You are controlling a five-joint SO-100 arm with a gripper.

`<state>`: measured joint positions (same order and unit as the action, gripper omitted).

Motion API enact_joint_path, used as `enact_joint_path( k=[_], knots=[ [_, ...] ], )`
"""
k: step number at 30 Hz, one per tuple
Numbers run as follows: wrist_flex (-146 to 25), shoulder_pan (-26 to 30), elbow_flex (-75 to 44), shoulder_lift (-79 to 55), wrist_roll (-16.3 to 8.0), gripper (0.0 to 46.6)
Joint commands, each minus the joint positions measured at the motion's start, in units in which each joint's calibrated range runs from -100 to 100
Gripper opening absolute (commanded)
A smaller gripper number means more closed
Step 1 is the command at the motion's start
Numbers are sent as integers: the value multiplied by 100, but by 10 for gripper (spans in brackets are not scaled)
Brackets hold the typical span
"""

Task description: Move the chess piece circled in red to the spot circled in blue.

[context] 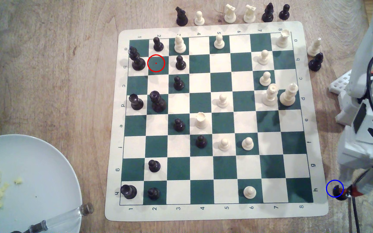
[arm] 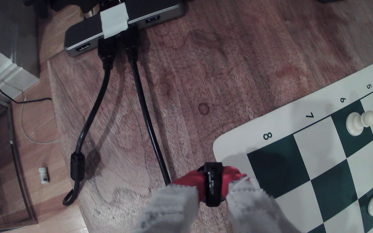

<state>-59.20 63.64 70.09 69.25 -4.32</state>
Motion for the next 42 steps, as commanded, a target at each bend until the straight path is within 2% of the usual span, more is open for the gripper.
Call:
enact_joint_path(
  k=[1, 14, 29, 42],
  knots=[
    [245, 155, 9, -117, -10, 21],
    [539, 186, 571, -465, 44, 21],
    [949, 38, 607, -983, 122, 19],
    [990, 108, 680, -1119, 98, 16]
  ],
)
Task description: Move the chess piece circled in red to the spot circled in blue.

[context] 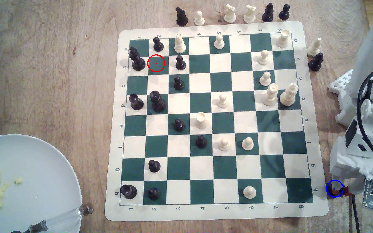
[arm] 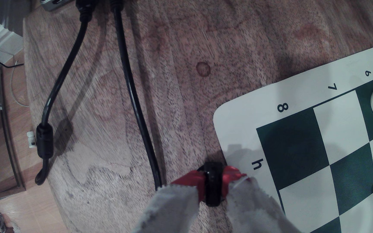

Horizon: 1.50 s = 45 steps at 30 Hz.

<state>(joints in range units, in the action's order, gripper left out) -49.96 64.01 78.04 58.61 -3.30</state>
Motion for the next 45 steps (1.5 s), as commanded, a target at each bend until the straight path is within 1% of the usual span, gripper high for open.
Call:
enact_joint_path(
  k=[1, 7, 8, 10, 18, 26, 28, 31, 35, 43, 45],
  knots=[
    [66, 103, -98, -54, -15, 16],
    [82, 173, -52, 13, -83, 17],
    [98, 165, -52, 13, -83, 17],
    [123, 142, -52, 13, -83, 33],
    [213, 40, -43, 39, -54, 26],
    [172, -7, 56, 141, -29, 30],
    [139, 1, 56, 149, -29, 73],
    [66, 9, 84, 251, -29, 160],
    [-74, -23, 102, 429, -44, 179],
    [-639, -257, 102, 1100, 5, 185],
    [-786, -351, 102, 1261, 59, 186]
  ],
)
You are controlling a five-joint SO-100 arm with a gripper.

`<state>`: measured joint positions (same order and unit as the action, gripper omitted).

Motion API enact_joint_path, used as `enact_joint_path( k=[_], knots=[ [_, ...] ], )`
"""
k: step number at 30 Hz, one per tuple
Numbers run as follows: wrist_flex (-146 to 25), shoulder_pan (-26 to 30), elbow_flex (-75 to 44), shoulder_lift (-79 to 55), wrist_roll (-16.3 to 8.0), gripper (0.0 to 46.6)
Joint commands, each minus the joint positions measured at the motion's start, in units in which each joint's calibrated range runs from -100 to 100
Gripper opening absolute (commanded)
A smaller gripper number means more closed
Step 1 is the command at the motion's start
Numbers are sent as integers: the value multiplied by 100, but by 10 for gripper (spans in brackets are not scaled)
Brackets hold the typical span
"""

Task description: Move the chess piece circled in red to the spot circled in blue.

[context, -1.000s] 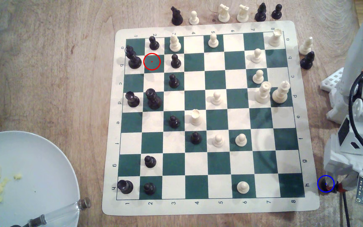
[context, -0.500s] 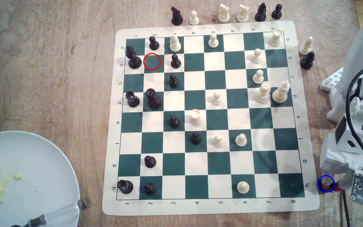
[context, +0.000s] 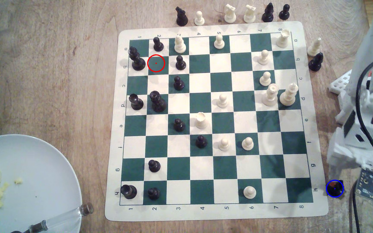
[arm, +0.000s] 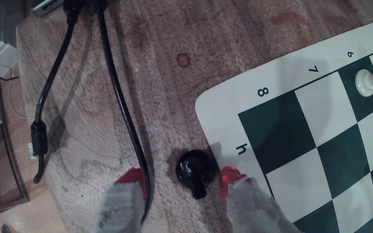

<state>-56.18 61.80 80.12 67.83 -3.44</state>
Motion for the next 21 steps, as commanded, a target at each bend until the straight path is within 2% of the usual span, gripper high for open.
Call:
enact_joint_path(
  k=[1, 7, 9, 11, 13, 17, 20, 21],
  knots=[
    [-222, -169, -88, 391, 93, 186],
    [-672, -294, 3, 857, 127, 184],
    [-853, -498, 30, 1307, -10, 191],
    [-1098, -638, 39, 1757, -10, 185],
    [-1491, -763, 12, 2258, 5, 156],
    [-1999, -1201, -6, 3133, 39, 42],
    [-2147, -1483, -151, 3166, 63, 33],
    [-2114, -1726, -242, 3166, 147, 27]
  ],
)
